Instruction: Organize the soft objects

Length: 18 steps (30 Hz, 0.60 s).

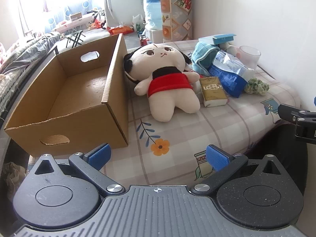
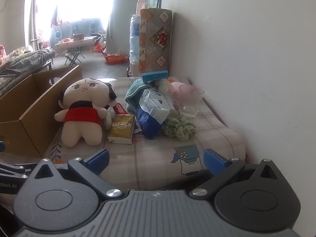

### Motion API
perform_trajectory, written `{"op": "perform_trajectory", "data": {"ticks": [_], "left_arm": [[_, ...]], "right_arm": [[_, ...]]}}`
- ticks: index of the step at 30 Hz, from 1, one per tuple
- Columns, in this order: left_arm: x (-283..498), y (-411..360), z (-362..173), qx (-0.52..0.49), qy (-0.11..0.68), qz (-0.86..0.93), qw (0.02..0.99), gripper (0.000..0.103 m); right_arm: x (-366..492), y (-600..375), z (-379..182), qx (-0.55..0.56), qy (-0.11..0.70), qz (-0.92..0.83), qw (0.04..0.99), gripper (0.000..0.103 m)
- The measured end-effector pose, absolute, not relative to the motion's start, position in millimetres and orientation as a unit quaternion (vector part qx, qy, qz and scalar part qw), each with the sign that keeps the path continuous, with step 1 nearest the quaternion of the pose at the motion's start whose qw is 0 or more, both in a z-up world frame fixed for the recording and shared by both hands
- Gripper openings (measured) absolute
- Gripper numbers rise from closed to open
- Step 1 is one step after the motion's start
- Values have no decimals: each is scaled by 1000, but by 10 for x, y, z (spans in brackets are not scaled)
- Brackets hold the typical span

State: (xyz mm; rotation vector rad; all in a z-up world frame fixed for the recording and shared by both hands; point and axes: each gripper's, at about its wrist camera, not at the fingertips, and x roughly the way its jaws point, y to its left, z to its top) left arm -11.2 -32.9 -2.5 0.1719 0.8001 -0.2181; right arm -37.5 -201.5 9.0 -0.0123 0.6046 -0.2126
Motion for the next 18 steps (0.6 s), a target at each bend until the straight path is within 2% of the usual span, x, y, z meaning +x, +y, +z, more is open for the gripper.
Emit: {"op": "perform_trajectory", "data": {"ticks": [18], "left_arm": [[-81, -309, -29, 77, 392, -105, 911, 103]], "right_arm": [[-348, -1946, 58, -27, 304, -100, 947, 103]]}}
